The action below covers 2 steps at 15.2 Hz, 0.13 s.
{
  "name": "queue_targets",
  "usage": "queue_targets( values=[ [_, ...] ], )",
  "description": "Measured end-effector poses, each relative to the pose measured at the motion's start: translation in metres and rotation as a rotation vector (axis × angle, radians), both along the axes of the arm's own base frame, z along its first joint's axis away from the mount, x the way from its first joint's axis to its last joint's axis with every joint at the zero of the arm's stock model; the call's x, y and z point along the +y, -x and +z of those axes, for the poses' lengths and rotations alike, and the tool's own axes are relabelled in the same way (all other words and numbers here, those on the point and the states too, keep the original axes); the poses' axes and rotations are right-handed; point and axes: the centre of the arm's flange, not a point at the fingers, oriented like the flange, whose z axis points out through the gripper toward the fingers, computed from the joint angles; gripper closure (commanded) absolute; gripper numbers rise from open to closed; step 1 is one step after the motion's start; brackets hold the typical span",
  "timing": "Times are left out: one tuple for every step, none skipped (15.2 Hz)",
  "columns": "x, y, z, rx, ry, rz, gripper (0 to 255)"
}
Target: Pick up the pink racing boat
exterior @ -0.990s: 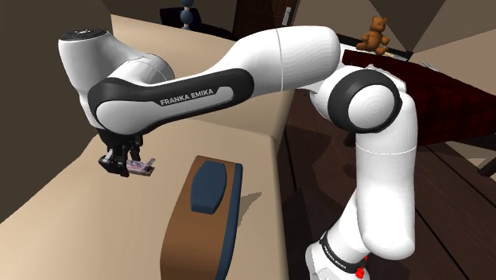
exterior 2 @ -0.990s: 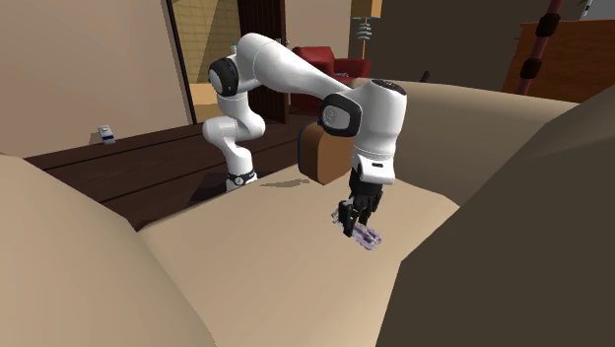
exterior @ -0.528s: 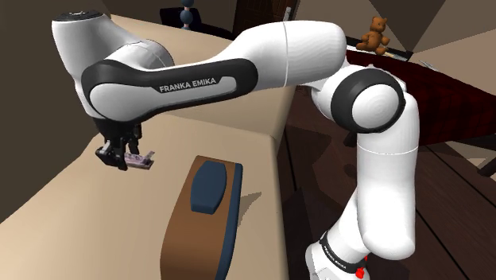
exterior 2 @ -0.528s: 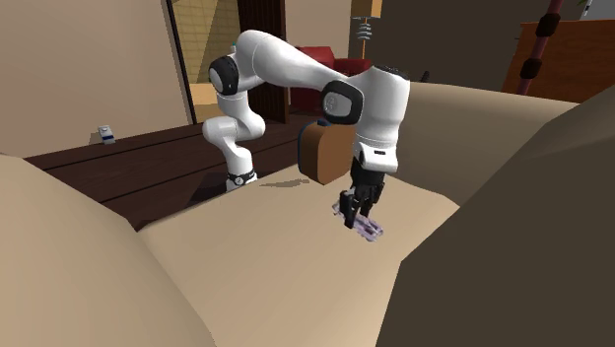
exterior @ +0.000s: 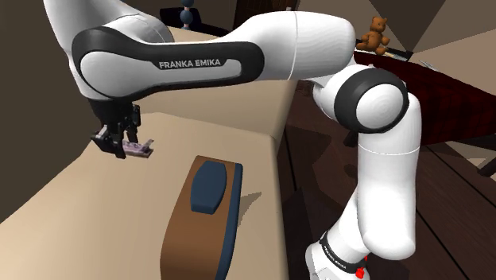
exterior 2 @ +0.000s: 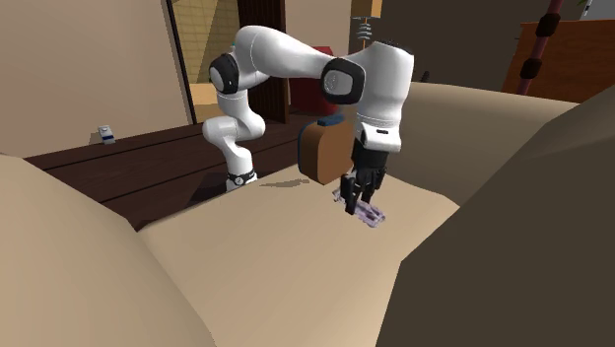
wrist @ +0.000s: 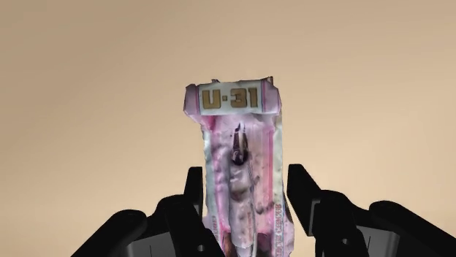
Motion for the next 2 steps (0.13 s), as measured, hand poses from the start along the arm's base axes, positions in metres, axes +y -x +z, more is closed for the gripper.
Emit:
queue_targets(
  values=[
    [-0.0002, 0.0008, 0.0056, 0.0, 0.0, 0.0, 255],
    [-0.0011, 0.0007, 0.0088, 0.0, 0.0, 0.0, 255]
  ],
)
